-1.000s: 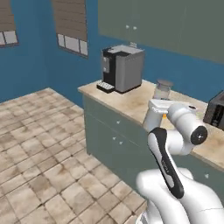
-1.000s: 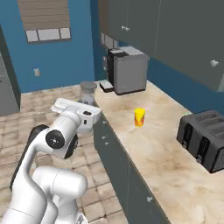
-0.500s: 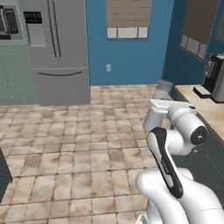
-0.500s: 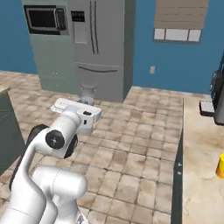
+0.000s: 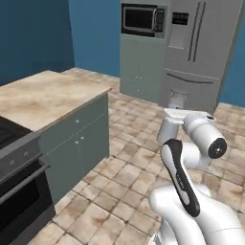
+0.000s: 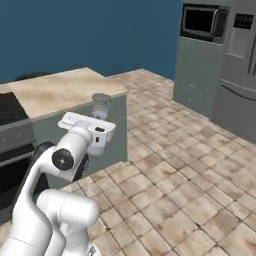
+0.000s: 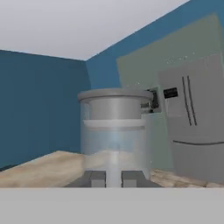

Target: Place the pitcher and cup on the dining counter for serving.

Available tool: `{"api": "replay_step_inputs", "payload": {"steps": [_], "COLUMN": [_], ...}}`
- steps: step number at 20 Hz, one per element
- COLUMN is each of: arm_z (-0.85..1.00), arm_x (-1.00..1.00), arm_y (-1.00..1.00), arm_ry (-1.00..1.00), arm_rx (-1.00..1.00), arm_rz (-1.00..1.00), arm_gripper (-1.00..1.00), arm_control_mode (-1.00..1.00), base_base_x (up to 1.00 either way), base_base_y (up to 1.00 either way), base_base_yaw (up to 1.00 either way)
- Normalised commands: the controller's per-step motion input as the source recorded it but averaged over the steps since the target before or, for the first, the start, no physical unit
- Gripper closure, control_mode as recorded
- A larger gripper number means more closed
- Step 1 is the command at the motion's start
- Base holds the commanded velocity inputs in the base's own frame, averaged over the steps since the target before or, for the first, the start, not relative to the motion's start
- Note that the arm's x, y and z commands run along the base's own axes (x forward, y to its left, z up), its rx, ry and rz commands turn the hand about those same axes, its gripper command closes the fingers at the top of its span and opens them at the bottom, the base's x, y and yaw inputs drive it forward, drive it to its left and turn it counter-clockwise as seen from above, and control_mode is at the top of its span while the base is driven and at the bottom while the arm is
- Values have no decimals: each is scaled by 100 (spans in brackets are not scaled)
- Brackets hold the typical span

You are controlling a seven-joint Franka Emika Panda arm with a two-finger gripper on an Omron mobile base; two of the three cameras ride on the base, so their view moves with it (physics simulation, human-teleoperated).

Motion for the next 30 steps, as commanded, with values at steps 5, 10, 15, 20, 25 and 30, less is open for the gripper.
{"api": "replay_step_inputs", "payload": {"steps": [5, 10, 15, 20, 25, 30], "arm_z": [0, 0, 0, 0, 0, -3], "arm_x": [0, 0, 0, 0, 0, 20], "arm_y": [0, 0, 0, 0, 0, -8], "arm_ry": [0, 0, 0, 0, 0, 2], "arm_rx": [0, 0, 0, 0, 0, 0], "arm_rz": [0, 0, 0, 0, 0, 10], "arm_gripper": [100, 100, 100, 100, 100, 100], "arm_control_mode": [100, 100, 100, 100, 100, -100], "base_base_x": [64, 100, 100, 100, 100, 80], "base_base_y": [2, -25, -77, -76, -74, -41], "base_base_yaw": [85, 64, 40, 39, 39, 36]}}
